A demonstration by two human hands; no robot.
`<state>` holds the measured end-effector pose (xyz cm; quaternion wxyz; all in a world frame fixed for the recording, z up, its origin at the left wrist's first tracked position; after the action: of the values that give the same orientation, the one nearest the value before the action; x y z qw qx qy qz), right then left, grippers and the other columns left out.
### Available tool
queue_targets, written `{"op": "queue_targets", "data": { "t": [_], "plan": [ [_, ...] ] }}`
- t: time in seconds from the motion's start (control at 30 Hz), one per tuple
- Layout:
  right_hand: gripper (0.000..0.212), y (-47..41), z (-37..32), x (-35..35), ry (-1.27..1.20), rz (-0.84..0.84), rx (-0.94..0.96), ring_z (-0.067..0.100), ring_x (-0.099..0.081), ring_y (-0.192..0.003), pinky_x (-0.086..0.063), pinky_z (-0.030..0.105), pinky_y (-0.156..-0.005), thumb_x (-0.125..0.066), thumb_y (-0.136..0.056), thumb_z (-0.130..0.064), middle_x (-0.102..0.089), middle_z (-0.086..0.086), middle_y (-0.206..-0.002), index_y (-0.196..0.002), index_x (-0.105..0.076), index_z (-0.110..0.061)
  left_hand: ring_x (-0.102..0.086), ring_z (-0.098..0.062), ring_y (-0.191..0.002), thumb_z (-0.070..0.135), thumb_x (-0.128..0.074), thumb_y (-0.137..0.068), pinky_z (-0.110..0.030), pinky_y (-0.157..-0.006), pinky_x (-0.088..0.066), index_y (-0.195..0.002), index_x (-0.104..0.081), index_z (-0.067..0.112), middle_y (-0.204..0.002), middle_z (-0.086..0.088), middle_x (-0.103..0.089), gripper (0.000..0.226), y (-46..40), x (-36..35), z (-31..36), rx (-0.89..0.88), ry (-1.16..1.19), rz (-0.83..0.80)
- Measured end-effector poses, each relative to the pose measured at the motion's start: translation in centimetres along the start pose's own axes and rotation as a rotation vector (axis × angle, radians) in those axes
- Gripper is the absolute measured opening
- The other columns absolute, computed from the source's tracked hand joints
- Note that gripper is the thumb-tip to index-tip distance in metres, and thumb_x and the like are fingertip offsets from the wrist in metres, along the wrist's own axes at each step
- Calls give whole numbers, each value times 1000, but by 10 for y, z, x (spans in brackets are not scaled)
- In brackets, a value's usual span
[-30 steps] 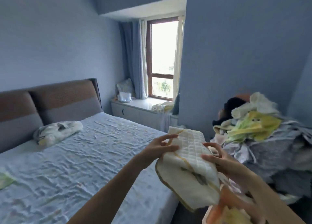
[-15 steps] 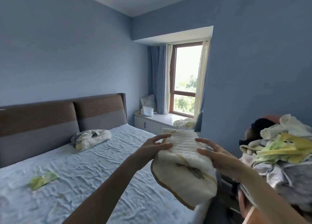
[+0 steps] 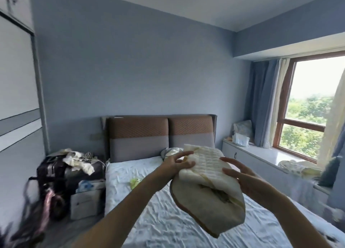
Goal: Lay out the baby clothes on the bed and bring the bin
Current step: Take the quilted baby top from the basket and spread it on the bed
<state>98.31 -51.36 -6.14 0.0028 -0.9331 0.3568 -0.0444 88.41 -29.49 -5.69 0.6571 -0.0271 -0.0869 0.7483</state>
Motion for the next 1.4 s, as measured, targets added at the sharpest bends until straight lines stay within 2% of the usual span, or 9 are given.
{"op": "queue_targets", "data": {
  "t": [0.07, 0.2, 0.3, 0.37, 0.57, 0.8, 1.1, 1.27, 1.4],
  "plan": [
    [66, -32, -7, -26, 6, -67, 19, 22, -68, -100, -57, 34, -79, -82, -62, -45, -56, 1, -126, -123, -57, -35, -65, -16, -106, 29, -74, -77, -30, -92, -52, -121, -61, 30, -121, -5, -64, 46, 7, 33, 0, -19, 7, 68],
    [83, -87, -14, -74, 24, -214, 52, 18, -69, -97, -57, 29, -74, -86, -51, -52, -56, -1, -124, -126, -55, -33, -66, -13, -100, 17, -70, -83, -26, -86, -54, -126, -57, 23, -118, -2, -65, 45, 28, 89, -2, -6, 52, 232],
    [51, -119, -21, -112, 26, -327, 65, 16, -69, -95, -57, 28, -74, -71, -78, -30, -59, 1, -119, -126, -55, -29, -67, -12, -98, 15, -67, -84, -26, -86, -54, -126, -58, 21, -116, -1, -67, 43, 50, 125, -2, 6, 14, 366],
    [44, -142, -22, -137, 34, -396, 72, 14, -71, -89, -57, 28, -73, -65, -84, -21, -61, 2, -111, -126, -55, -27, -66, -14, -101, 17, -69, -83, -28, -90, -53, -125, -59, 21, -119, -2, -65, 43, 66, 147, -2, 10, -15, 465],
    [47, -189, -19, -227, -3, -635, 92, 27, -69, -96, -59, 34, -74, -68, -81, -22, -70, 13, -110, -127, -54, -24, -58, -21, -117, 16, -59, -91, -32, -102, -45, -128, -58, 16, -129, -4, -60, 37, 124, 202, 2, 27, -88, 736],
    [45, -230, -15, -324, 42, -743, 138, 24, -68, -90, -56, 34, -79, -69, -83, -15, -69, 15, -103, -125, -55, -25, -60, -20, -111, 26, -67, -86, -35, -101, -47, -114, -68, 30, -118, -5, -63, 29, 184, 273, 2, 80, -260, 934],
    [44, -290, -4, -459, 103, -737, 142, 25, -68, -98, -57, 38, -85, -68, -81, -27, -72, 11, -105, -122, -55, -33, -57, -15, -110, 30, -72, -80, -39, -102, -46, -107, -69, 37, -116, 2, -59, 28, 229, 423, -23, 140, -334, 893],
    [51, -344, 0, -542, 104, -685, 115, 33, -65, -103, -47, 54, -95, -74, -73, -42, -72, 11, -104, -121, -57, -38, -58, -21, -111, 39, -75, -68, -40, -104, -44, -105, -69, 39, -119, -6, -60, 38, 239, 524, -30, 140, -282, 851],
    [66, -376, 6, -588, 119, -658, 131, 35, -64, -103, -47, 54, -94, -77, -58, -62, -69, 15, -107, -119, -56, -46, -60, -19, -110, 30, -75, -74, -35, -101, -47, -109, -68, 33, -116, 4, -61, 36, 238, 583, -36, 112, -208, 813]
  ]
}}
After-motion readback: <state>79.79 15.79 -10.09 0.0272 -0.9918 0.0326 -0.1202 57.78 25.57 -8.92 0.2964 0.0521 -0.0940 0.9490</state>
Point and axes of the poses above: each hand's wrist, its own y-axis away from the middle knuckle, its own x-axis out of the back of the hand, z = x × y, the point moved 3 cm from there along -y, towards the middle knuckle
